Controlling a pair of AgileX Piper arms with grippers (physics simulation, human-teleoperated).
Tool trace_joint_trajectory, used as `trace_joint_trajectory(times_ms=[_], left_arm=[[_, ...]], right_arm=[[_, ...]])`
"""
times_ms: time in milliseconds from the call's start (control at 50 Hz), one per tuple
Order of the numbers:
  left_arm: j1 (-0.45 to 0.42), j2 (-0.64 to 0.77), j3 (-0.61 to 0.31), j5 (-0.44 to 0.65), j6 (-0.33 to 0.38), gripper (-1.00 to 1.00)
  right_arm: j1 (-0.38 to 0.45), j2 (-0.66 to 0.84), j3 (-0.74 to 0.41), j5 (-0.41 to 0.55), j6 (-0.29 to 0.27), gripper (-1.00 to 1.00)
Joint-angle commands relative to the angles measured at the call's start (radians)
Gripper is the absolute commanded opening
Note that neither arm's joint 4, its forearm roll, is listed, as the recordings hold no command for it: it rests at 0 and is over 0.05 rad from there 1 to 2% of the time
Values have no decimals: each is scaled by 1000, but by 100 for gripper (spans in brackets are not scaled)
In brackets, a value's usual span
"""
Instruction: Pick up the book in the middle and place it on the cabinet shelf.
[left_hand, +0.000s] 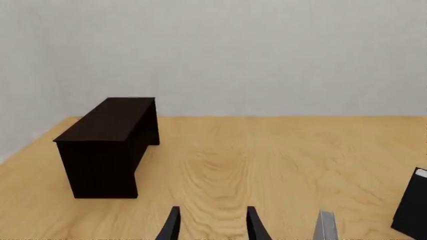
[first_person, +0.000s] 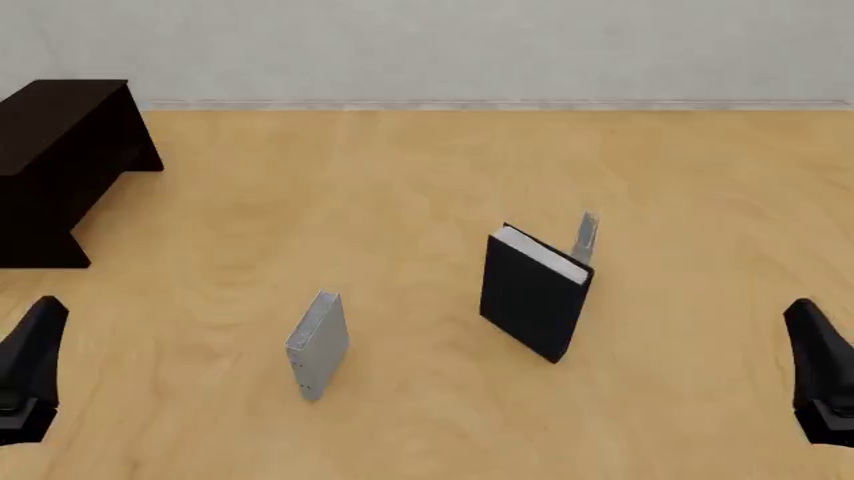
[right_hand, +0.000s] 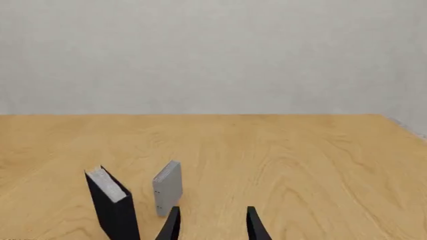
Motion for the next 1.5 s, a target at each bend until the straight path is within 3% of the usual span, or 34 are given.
trace_joint_trajectory(times_ms=[20, 240, 300, 560, 780, 840, 1040, 1500], left_arm=[[-11, 12, 7, -10, -5, 100], [-25, 130, 11, -114, -24, 100], [-52, 226, 8, -204, -44, 100], [-135, 442, -85, -366, -53, 100], [-238, 618, -141, -502, 25, 100], [-239, 654, -173, -511, 29, 100], [-367, 766, -266, -519, 151, 100], [-572, 996, -426, -567, 257, 100]], right_arm=[[8, 5, -1, -5, -6, 100], [8, 4, -1, -2, -4, 100], [8, 10, 0, -9, -3, 100], [8, 15, 1, -14, -3, 100], [8, 16, 1, -14, -4, 100], [8, 11, 0, -9, -4, 100], [8, 19, 1, -17, -4, 100], [8, 17, 1, -15, -4, 100]])
